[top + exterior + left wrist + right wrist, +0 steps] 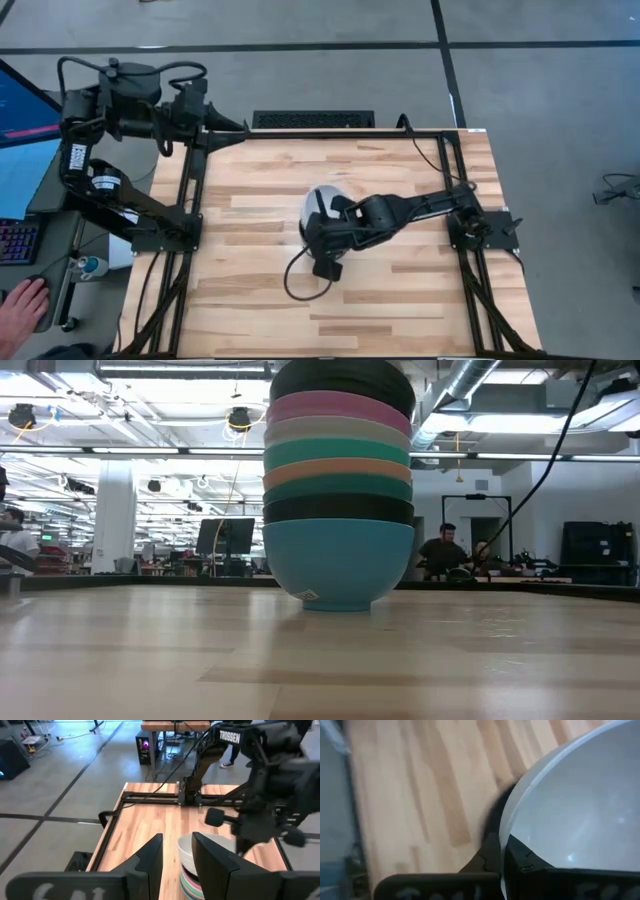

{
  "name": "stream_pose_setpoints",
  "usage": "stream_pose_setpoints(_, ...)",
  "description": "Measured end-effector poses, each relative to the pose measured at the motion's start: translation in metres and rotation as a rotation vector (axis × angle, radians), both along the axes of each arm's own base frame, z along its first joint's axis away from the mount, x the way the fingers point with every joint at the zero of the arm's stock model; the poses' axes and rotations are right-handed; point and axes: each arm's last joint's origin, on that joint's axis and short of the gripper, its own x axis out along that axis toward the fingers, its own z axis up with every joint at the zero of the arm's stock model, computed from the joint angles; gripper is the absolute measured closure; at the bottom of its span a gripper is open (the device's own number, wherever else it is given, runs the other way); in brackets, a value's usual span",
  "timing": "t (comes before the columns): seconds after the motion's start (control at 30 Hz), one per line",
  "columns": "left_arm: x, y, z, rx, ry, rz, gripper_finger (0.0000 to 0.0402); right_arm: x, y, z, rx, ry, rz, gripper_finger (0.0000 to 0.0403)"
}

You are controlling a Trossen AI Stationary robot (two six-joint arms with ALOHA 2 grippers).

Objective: Nest bowls inside each other
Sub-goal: Stack the white bowl on top of the black bowl

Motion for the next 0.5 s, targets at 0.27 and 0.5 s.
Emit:
stream_pose_setpoints(0.27, 0.000, 0.000, 0.000, 0.003, -0.004, -0.004, 0.0305, -0.003, 0.022, -0.006, 0.016, 0.015, 0.060, 0.0365)
stream_pose_setpoints(0.5, 0.001, -0.001, 0.001, -0.029, -0.015, -0.020, 0.0305, 0.011, 0.018, -0.034, 0.029, 0.121, -0.018, 0.0334)
